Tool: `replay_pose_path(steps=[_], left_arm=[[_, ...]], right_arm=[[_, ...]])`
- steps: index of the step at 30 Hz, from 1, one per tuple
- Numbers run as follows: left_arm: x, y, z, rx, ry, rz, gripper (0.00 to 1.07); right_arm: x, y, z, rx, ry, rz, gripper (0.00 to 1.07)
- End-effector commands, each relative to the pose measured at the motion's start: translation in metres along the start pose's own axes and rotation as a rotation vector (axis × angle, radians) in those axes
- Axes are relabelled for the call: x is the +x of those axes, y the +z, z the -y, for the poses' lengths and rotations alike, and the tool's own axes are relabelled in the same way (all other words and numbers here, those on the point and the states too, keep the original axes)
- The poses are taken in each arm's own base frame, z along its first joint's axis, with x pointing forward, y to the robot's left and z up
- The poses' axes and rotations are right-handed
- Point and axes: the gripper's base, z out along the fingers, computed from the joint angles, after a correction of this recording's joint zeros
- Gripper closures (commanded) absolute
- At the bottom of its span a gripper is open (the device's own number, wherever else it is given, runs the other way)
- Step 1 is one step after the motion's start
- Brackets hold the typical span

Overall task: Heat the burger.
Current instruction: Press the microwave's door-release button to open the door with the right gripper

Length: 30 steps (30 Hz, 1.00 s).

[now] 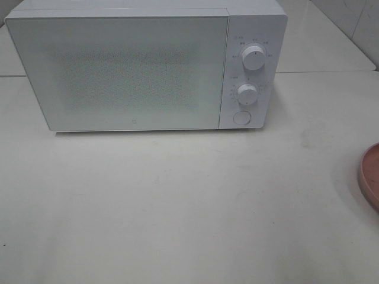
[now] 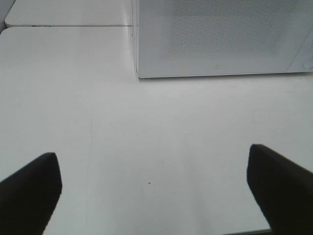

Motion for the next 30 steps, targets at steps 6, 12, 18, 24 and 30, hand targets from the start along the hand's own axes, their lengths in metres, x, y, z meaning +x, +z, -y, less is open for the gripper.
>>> replay_pose_path(steps=[6, 12, 18, 24, 30], left_arm=[[0.002, -0.003, 0.000, 0.001, 0.000, 0.030, 0.09], [0.002, -0.003, 0.000, 0.001, 0.000, 0.030, 0.09], [0.002, -0.003, 0.000, 0.001, 0.000, 0.030, 0.09], [0.002, -0.003, 0.000, 0.001, 0.000, 0.030, 0.09], [0.002, -0.003, 0.000, 0.001, 0.000, 0.030, 0.09]], right_arm=[[-0.018, 0.026, -0.001, -0.005, 0.009, 0.052, 0.31], [-0.026, 0.050, -0.002, -0.004, 0.010, 0.046, 0.31], [-0.031, 0.072, -0.002, -0.004, 0.019, 0.051, 0.31], [-0.035, 0.089, -0.002, -0.004, 0.019, 0.060, 0.31], [-0.037, 0.111, -0.002, -0.008, 0.018, 0.127, 0.31]])
